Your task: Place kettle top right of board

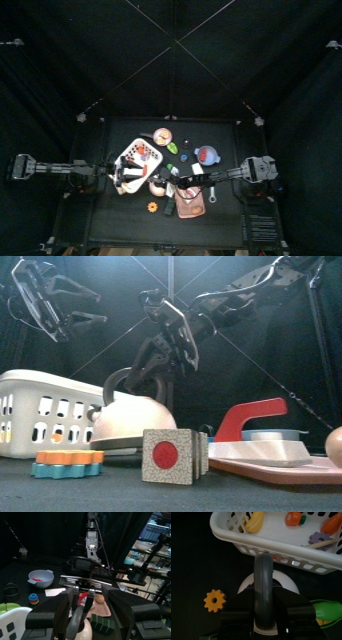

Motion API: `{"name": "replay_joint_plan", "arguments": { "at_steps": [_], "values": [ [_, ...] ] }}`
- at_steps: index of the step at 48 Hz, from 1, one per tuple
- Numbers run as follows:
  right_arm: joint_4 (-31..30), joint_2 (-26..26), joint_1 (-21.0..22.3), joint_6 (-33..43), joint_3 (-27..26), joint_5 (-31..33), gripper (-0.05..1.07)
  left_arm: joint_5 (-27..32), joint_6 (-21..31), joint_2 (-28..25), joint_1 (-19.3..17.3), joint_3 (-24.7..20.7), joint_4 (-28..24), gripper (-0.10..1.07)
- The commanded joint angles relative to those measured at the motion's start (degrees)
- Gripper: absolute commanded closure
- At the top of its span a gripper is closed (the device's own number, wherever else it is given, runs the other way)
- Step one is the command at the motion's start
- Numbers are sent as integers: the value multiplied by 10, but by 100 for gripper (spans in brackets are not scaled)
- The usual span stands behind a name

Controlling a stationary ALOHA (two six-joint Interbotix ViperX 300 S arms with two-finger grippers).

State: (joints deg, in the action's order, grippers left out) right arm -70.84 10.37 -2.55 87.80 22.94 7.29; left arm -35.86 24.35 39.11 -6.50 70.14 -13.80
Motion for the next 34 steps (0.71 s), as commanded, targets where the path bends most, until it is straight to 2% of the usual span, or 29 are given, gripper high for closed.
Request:
{"name": "replay_joint_plan", "arguments": {
  "at_steps": [1, 14, 24, 34],
  "values": [
    [0, -38, -4, -1, -3, 0, 45, -2, -1, 0, 0, -7, 2, 12],
    [0, -124, -8, 0, 48, 4, 45, -2, 1, 0, 1, -5, 2, 12],
    [-5, -214, -3, -2, 112, 51, 45, -2, 0, 0, 1, -5, 4, 12],
    [-14, -310, 50, -1, 156, 109, 45, -2, -2, 0, 0, -8, 4, 12]
  ]
}}
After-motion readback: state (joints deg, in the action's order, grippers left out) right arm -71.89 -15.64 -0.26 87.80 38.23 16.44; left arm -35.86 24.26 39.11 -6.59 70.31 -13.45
